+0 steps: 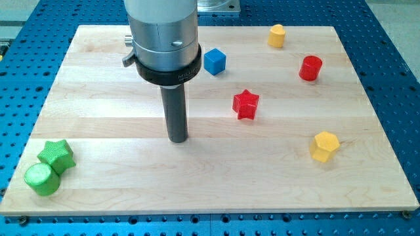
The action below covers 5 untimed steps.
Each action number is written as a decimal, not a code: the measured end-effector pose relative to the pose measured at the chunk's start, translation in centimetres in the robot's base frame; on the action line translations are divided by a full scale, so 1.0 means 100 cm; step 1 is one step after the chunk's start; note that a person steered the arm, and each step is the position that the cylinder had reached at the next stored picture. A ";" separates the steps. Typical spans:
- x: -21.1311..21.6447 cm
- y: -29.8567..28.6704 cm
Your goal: Place the red blocks diagonally to the bottom right of the blue cube
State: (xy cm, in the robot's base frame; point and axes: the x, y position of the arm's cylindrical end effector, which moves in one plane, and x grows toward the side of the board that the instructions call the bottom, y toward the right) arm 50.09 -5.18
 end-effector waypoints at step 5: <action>-0.076 0.206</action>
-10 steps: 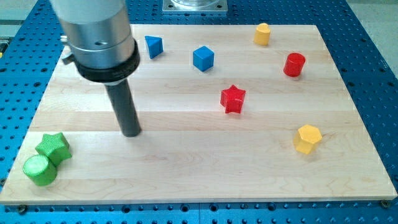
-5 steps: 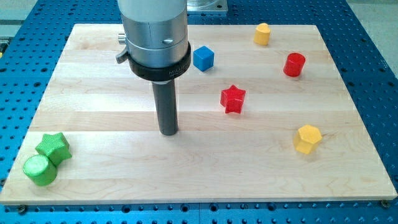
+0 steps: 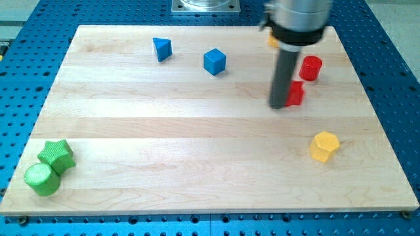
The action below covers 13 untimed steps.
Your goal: Place the red blocks diagonally to the bottom right of the blue cube
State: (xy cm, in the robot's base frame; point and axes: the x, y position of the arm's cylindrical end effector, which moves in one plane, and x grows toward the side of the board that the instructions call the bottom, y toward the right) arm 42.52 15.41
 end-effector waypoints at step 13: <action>-0.121 0.066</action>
State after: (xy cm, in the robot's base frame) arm 30.39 22.02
